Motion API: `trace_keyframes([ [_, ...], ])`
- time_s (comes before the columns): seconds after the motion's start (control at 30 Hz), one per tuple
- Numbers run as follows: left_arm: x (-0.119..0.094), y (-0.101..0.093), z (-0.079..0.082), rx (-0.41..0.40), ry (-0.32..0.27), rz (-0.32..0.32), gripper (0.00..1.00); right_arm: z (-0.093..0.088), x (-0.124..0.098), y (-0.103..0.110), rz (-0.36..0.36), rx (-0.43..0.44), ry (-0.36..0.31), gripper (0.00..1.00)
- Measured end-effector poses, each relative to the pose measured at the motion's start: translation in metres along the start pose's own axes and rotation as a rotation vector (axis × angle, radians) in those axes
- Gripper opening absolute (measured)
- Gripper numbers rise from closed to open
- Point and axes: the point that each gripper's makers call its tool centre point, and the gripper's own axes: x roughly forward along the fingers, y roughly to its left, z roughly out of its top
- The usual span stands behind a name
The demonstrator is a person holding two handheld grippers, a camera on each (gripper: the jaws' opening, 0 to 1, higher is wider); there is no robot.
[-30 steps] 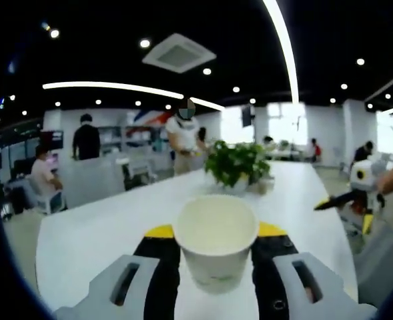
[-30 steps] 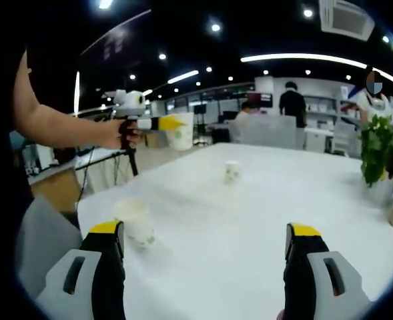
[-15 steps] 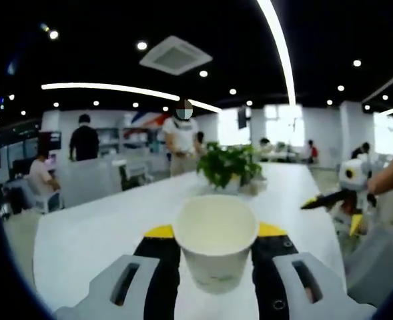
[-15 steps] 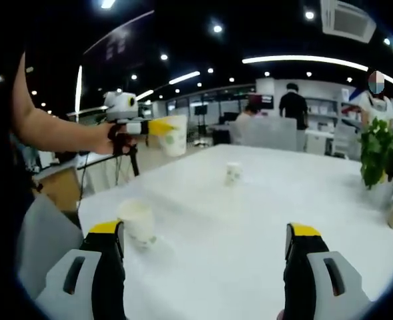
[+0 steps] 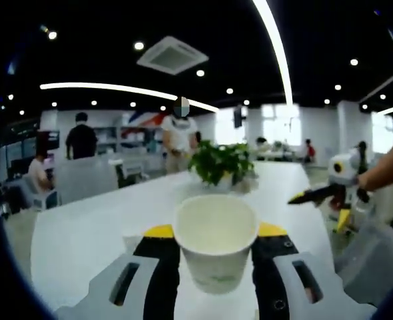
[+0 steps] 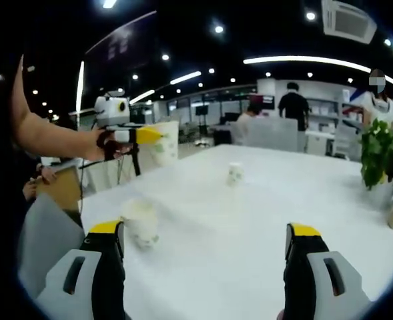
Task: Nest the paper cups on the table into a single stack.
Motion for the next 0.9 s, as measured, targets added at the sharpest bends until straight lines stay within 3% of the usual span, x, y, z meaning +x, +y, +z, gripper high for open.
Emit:
trace_keyframes([
  [0.33,-0.012,-0.028,-0.002,0.038,0.025,-0.021,0.41,0.003,-0.001,0.004,0.015,-0.009,-0.009,0.99],
  [0.57,-0.019,-0.057,0.012,0.035,0.011,-0.075,0.41,0.005,-0.005,0.007,0.014,-0.008,-0.022,0.99],
  [0.9,-0.035,-0.082,0.006,0.061,0.038,-0.058,0.40,0.006,-0.008,0.011,0.010,-0.002,-0.038,0.99],
])
